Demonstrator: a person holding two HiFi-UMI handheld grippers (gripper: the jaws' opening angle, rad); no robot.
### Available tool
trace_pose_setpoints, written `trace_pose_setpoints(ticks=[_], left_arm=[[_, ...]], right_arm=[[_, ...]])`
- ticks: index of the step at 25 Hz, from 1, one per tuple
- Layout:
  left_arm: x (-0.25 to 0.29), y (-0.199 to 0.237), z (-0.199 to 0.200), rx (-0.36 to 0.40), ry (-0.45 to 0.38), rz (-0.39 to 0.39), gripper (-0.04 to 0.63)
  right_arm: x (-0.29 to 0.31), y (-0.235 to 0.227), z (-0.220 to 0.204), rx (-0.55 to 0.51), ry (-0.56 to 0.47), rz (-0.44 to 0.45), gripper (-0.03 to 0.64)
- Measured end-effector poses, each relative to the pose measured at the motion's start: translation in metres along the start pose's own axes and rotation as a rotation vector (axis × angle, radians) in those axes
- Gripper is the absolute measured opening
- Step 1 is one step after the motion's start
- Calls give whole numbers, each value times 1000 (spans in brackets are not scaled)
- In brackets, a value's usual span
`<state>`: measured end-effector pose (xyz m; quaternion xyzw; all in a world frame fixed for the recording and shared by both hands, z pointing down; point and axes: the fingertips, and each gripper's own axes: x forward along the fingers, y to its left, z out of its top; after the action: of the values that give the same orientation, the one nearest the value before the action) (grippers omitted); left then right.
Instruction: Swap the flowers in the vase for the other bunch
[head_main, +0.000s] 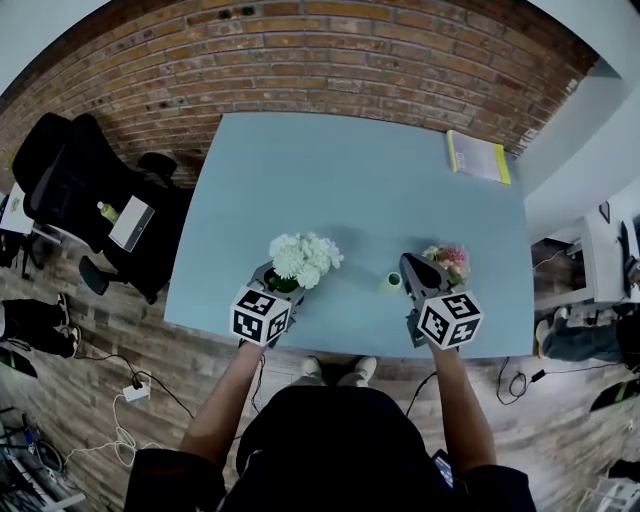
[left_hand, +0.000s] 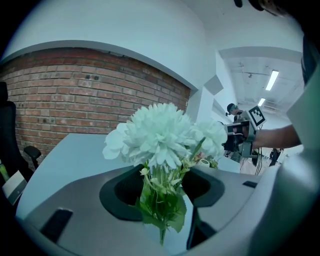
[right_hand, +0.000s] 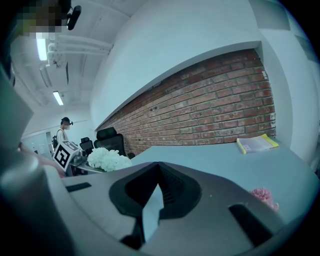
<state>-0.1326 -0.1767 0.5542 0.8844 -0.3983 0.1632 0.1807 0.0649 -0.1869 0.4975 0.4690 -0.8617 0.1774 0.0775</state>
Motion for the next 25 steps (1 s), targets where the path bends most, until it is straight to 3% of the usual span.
trace_pose_setpoints(ticks=[25], left_arm=[[32, 16, -49, -95, 80, -9, 233]], right_arm=[[-2, -4, -10, 8, 47, -21, 5]])
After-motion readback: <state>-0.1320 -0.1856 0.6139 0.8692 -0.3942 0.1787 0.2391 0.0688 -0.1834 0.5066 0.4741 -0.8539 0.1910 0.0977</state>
